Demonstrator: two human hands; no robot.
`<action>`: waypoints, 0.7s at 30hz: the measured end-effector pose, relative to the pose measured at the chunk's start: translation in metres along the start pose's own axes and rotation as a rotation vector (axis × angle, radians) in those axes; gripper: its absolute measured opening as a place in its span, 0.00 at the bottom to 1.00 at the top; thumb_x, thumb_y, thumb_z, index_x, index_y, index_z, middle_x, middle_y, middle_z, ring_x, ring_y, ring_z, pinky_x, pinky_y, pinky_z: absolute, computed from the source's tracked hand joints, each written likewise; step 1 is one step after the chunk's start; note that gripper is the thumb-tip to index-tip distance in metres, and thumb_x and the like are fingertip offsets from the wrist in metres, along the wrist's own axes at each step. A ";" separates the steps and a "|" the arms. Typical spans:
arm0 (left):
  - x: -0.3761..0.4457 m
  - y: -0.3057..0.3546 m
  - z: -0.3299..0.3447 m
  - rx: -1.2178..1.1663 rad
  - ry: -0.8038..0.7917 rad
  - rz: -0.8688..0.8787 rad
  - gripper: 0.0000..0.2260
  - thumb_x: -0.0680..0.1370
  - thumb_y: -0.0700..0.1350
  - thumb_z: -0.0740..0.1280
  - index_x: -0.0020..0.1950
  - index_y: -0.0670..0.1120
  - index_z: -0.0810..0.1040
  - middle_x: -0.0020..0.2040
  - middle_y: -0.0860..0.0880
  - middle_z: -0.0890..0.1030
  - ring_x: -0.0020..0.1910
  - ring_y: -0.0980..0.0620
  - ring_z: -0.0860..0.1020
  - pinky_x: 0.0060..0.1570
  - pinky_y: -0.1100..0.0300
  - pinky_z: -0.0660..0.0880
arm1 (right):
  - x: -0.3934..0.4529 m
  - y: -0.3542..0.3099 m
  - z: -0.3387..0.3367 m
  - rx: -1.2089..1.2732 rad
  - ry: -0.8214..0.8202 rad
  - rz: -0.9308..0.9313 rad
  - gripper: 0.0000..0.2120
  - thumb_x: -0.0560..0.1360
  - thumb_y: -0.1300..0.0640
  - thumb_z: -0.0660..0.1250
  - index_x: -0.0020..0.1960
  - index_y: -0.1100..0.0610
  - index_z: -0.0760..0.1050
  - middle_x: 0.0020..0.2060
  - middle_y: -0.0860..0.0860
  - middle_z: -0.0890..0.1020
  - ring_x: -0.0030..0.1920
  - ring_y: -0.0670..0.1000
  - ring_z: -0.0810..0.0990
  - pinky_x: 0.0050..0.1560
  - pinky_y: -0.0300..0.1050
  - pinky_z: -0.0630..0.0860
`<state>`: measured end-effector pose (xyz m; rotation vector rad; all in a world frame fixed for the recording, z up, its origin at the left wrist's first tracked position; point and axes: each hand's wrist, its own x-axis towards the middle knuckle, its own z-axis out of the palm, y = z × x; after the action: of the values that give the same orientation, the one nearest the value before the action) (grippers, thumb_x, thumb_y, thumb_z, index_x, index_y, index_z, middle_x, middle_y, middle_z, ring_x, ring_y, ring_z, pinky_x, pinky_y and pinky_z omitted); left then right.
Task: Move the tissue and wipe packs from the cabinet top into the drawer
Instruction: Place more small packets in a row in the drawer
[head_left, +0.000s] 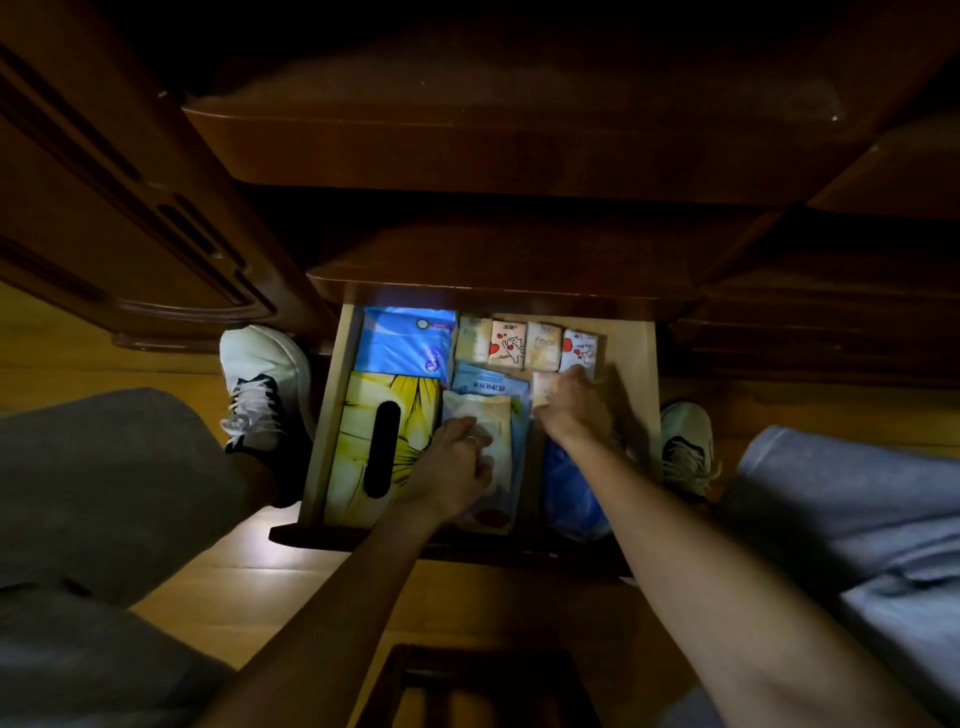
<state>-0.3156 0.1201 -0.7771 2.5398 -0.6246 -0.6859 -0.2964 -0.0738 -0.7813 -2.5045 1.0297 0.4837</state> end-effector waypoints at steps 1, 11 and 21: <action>0.000 -0.001 0.001 -0.006 0.007 0.003 0.18 0.80 0.49 0.63 0.69 0.47 0.76 0.71 0.47 0.73 0.76 0.50 0.62 0.74 0.56 0.62 | 0.001 -0.001 0.000 -0.042 0.012 0.014 0.29 0.73 0.54 0.75 0.69 0.56 0.66 0.61 0.58 0.77 0.55 0.58 0.80 0.50 0.56 0.82; 0.002 0.000 0.001 -0.001 0.042 0.035 0.17 0.81 0.49 0.63 0.69 0.47 0.76 0.70 0.46 0.73 0.76 0.50 0.62 0.74 0.57 0.62 | 0.007 0.003 0.001 0.020 0.111 0.034 0.27 0.74 0.43 0.72 0.66 0.53 0.67 0.60 0.57 0.77 0.54 0.58 0.80 0.47 0.53 0.82; 0.000 0.015 -0.020 0.034 0.042 0.067 0.15 0.81 0.48 0.63 0.65 0.44 0.79 0.72 0.50 0.73 0.76 0.51 0.61 0.73 0.59 0.63 | -0.012 0.007 -0.024 0.071 0.092 -0.064 0.22 0.74 0.48 0.72 0.65 0.50 0.70 0.62 0.54 0.73 0.56 0.54 0.75 0.37 0.44 0.71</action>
<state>-0.3090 0.1139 -0.7539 2.5453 -0.7090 -0.6020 -0.3052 -0.0828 -0.7567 -2.5077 0.9797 0.3097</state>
